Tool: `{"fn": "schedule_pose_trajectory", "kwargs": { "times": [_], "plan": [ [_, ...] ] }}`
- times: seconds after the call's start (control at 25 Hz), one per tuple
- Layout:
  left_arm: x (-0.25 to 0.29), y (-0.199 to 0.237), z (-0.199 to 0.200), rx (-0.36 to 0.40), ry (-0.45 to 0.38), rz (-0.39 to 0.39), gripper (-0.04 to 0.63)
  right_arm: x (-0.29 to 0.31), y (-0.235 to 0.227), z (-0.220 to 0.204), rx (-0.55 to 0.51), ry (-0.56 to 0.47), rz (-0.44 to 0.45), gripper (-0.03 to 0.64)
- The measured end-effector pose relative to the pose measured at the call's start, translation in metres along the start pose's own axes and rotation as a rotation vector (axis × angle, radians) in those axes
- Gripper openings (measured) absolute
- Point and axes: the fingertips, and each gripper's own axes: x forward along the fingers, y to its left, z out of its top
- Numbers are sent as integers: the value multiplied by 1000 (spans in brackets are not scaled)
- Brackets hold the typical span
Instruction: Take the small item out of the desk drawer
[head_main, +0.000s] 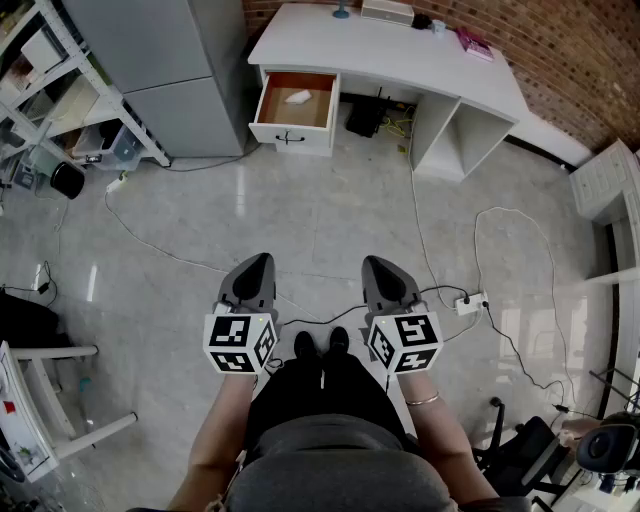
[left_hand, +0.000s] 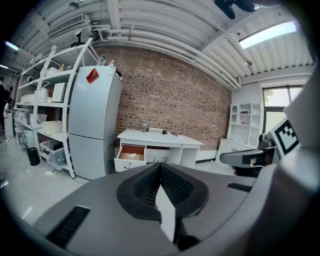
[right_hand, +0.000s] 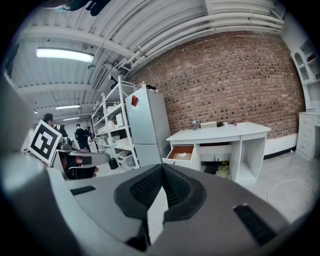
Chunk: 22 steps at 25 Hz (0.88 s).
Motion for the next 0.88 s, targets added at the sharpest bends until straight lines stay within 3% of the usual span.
{"fn": "schedule_pose_trajectory", "kwargs": {
  "times": [0.36,0.56,0.72,0.88],
  "plan": [
    [15,-8,-7,9,6,-1,21,7,-25,-4,66,-9,-4,3],
    [25,-12,4,9,-12,14,21,14,-40,8,39,-15,1,6],
    [32,-13,9,-15,-24,26,21,18,-45,15,34,-13,35,84],
    [38,-16,11,-15,-28,39,21,22,-52,18,14,-1,69,117]
  ]
}}
